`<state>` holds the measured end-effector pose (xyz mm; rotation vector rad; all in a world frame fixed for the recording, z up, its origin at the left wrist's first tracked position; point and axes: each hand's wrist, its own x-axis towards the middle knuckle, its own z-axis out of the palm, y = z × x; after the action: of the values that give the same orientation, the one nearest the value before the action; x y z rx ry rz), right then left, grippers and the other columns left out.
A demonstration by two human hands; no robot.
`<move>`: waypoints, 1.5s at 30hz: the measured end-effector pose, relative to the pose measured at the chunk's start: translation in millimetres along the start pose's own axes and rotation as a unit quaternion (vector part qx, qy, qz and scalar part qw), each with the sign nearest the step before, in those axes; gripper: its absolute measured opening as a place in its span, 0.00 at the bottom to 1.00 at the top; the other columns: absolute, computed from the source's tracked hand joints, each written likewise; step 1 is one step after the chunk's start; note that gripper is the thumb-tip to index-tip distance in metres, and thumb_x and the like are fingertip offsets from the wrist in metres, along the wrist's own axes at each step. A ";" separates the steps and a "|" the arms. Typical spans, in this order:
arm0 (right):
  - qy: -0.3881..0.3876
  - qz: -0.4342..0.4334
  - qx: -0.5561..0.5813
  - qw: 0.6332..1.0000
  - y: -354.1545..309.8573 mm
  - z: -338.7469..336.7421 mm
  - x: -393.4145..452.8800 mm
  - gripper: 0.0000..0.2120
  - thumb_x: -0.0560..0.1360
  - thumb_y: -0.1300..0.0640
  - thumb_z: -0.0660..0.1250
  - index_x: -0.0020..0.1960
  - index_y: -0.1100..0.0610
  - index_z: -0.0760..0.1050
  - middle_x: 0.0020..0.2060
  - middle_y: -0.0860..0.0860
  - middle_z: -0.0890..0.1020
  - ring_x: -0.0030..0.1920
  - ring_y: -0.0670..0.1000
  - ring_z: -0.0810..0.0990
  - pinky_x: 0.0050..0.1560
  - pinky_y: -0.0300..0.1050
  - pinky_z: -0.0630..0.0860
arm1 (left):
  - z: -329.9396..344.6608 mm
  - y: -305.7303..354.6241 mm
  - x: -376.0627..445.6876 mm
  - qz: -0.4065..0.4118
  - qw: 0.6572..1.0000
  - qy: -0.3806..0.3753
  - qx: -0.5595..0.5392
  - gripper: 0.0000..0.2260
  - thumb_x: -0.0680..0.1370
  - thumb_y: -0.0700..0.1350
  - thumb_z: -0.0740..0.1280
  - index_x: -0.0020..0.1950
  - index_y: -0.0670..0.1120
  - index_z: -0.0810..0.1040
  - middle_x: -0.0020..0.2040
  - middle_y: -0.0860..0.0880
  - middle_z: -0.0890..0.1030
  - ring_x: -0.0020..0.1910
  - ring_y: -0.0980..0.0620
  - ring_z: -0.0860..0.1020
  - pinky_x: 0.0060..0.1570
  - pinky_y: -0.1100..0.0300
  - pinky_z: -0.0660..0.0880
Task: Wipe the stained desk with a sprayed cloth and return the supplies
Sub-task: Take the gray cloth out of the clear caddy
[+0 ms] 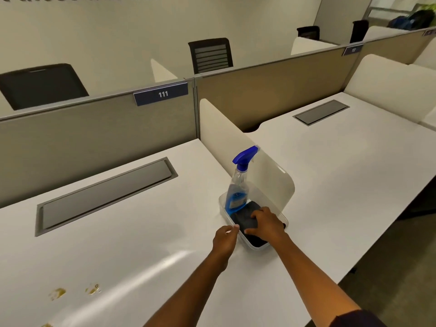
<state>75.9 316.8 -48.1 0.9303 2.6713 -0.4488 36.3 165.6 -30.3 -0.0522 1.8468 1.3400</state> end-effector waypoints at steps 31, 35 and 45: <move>0.091 0.014 0.118 0.989 -6.1 -40.0 -26.1 0.21 0.73 0.44 0.69 0.60 0.52 0.68 0.56 0.55 0.78 0.55 0.55 0.79 0.59 0.53 0.77 | -10.9 -2.7 -24.9 0.028 0.999 -0.007 -0.029 0.23 0.80 0.55 0.62 0.72 0.45 0.68 0.70 0.42 0.73 0.63 0.43 0.77 0.67 0.46 0.74; 0.129 -0.015 0.195 0.972 -10.6 -62.8 -43.5 0.20 0.73 0.48 0.70 0.60 0.56 0.70 0.56 0.57 0.79 0.55 0.55 0.78 0.59 0.51 0.76 | -23.0 -0.5 -36.9 0.039 0.996 -0.035 -0.075 0.25 0.80 0.58 0.59 0.73 0.47 0.66 0.71 0.42 0.73 0.65 0.42 0.76 0.66 0.47 0.73; 0.044 -0.101 0.477 0.872 -56.3 -93.1 -103.9 0.15 0.75 0.54 0.70 0.59 0.52 0.73 0.58 0.55 0.81 0.57 0.55 0.80 0.62 0.55 0.77 | -69.0 8.0 -62.0 0.019 0.955 -0.104 -0.277 0.34 0.77 0.68 0.53 0.74 0.46 0.65 0.70 0.39 0.74 0.66 0.38 0.75 0.70 0.41 0.69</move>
<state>104.0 252.6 85.0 0.8674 2.5657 -1.9182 32.2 88.0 21.0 -0.1616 1.2599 1.7829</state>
